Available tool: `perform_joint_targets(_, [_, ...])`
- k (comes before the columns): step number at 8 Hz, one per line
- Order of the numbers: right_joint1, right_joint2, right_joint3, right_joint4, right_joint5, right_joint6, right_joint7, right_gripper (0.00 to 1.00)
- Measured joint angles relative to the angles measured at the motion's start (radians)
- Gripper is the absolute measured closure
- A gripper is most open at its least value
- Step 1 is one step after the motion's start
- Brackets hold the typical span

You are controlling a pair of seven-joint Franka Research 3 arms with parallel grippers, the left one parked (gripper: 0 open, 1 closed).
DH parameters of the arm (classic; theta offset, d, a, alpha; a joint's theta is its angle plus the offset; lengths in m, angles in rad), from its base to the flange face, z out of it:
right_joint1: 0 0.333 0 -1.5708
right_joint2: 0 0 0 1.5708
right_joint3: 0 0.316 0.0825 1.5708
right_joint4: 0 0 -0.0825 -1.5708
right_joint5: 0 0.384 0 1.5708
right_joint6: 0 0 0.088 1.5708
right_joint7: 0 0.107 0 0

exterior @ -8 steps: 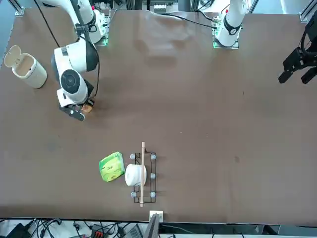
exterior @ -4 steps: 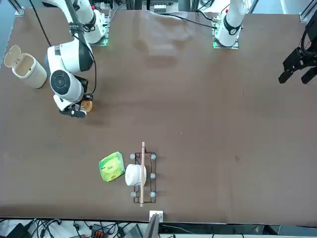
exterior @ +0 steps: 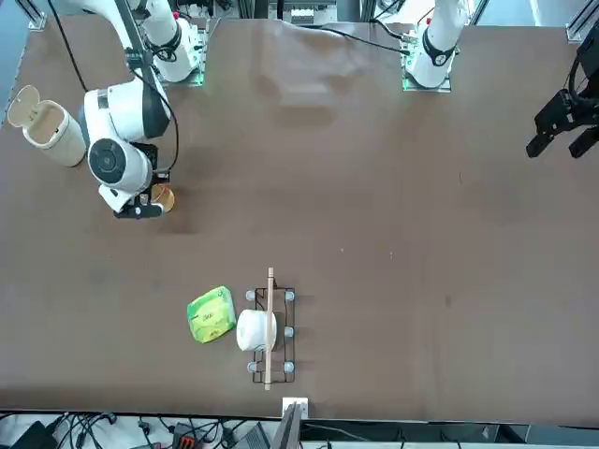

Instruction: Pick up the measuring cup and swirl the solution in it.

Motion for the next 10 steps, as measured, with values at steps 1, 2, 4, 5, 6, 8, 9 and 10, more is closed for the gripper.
perform_joint_targets(1, [-0.011,0.000,0.000,0.000,0.000,0.009,-0.010,0.98])
perform_joint_targets(2, [-0.023,0.000,-0.001,0.001,0.000,0.032,-0.016,0.98])
perform_joint_targets(4, [-0.044,0.001,-0.002,0.001,0.000,0.070,-0.020,0.98])
perform_joint_targets(5, [-0.049,0.001,-0.002,0.001,0.000,0.078,-0.020,0.98])
perform_joint_targets(6, [-0.049,0.001,-0.002,0.001,0.004,0.088,-0.017,0.98])
perform_joint_targets(8, [-0.049,0.001,-0.002,0.001,0.071,0.117,0.010,0.98])
perform_joint_targets(9, [-0.049,0.002,-0.002,0.001,0.098,0.120,0.016,0.98])
perform_joint_targets(10, [-0.048,0.004,-0.002,0.000,0.105,0.115,0.018,0.98])
